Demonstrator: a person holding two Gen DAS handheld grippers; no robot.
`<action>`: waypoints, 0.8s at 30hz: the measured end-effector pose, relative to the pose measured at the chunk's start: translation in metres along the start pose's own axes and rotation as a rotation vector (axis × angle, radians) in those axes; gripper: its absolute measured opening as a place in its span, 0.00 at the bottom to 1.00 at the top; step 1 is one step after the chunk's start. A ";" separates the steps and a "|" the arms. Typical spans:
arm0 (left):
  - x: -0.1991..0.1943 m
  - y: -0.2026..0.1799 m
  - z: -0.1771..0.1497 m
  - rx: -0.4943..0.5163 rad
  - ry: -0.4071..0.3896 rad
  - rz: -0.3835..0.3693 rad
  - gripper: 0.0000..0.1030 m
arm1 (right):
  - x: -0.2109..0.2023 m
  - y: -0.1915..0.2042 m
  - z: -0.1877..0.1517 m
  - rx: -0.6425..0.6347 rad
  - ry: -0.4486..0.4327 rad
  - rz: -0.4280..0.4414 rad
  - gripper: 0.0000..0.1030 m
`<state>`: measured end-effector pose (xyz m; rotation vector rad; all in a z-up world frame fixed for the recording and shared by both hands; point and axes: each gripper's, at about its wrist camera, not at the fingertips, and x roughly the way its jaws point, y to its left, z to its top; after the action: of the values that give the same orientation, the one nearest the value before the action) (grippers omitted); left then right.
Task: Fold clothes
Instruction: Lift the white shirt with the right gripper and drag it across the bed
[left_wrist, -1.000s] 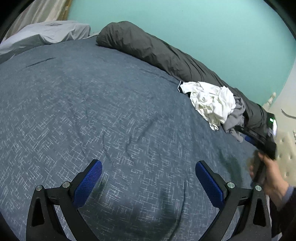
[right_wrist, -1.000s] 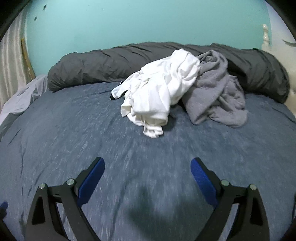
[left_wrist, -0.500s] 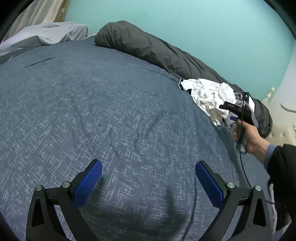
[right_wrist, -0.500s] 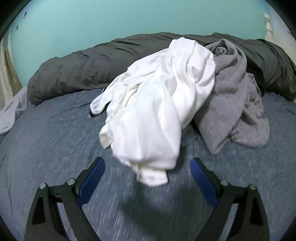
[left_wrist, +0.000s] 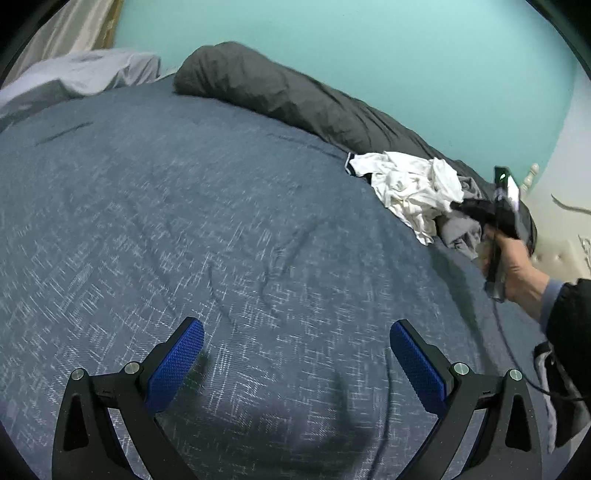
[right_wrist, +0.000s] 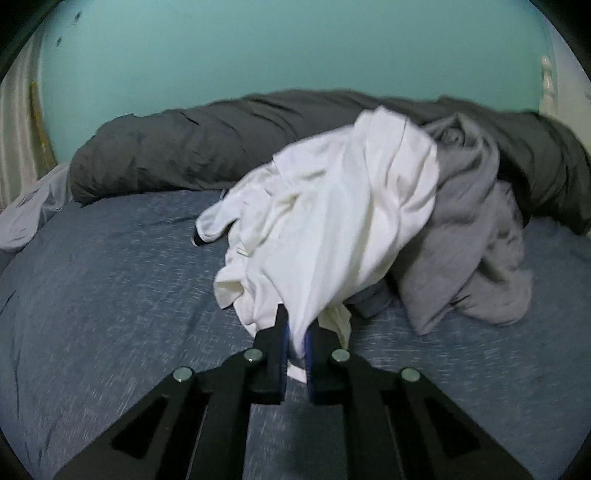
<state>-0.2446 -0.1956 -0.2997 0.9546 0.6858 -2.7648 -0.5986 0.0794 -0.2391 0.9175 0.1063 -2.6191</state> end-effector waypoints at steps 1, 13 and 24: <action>-0.003 -0.003 0.000 0.002 -0.001 -0.006 1.00 | -0.011 0.000 0.002 -0.004 -0.007 0.005 0.06; -0.036 -0.025 -0.010 0.086 -0.020 -0.043 1.00 | -0.175 0.013 -0.047 -0.068 -0.034 0.098 0.04; -0.057 -0.028 -0.020 0.098 -0.038 -0.059 1.00 | -0.310 0.035 -0.150 -0.017 -0.013 0.251 0.03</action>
<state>-0.1963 -0.1627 -0.2686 0.9119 0.5870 -2.8843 -0.2739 0.1717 -0.1644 0.8485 0.0089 -2.3880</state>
